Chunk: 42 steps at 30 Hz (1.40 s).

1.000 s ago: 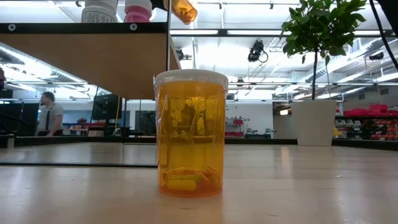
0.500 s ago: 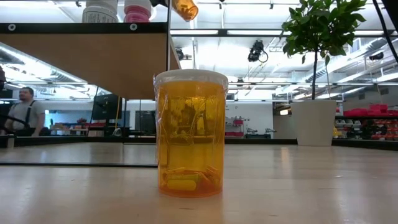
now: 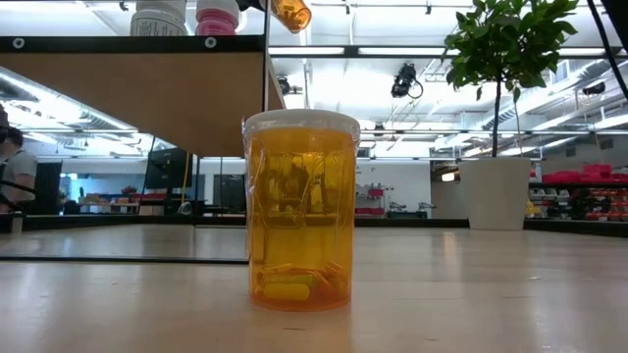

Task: Pick and place medicine bottles onto shelf by color
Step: Put the top orange pill bottle on the shelf aligned with the other orange pill bottle

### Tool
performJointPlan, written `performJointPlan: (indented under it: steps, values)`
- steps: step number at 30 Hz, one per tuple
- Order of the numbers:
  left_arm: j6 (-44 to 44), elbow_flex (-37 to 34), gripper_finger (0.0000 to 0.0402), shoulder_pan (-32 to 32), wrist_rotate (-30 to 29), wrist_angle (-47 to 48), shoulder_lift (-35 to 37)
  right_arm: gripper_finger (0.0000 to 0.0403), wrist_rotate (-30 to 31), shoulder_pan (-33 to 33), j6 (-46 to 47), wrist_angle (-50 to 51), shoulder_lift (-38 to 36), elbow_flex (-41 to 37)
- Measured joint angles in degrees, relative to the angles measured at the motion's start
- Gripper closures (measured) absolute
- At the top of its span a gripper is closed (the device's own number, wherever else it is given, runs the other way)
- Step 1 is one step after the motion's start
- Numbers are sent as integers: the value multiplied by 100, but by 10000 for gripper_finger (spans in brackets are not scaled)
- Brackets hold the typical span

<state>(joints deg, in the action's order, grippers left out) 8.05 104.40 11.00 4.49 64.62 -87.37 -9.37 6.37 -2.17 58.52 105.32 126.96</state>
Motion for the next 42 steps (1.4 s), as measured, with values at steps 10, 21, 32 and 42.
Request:
performJointPlan:
  steps: [10, 21, 32, 42]
  values:
    - [-1, -4, 171, 2, -2, 0, 0, 82, -10, 61, 363, -119, 0, -408]
    - [-114, -4, 171, 0, 48, -109, 0, 59, 39, -11, 366, -579, 0, -450]
    - [-139, -4, 171, 2, 52, -190, 0, 66, 37, -42, 463, -678, 2, -951]
    - [-142, -4, 171, 2, 227, -185, 0, 67, 162, -15, 455, -871, 2, -951]
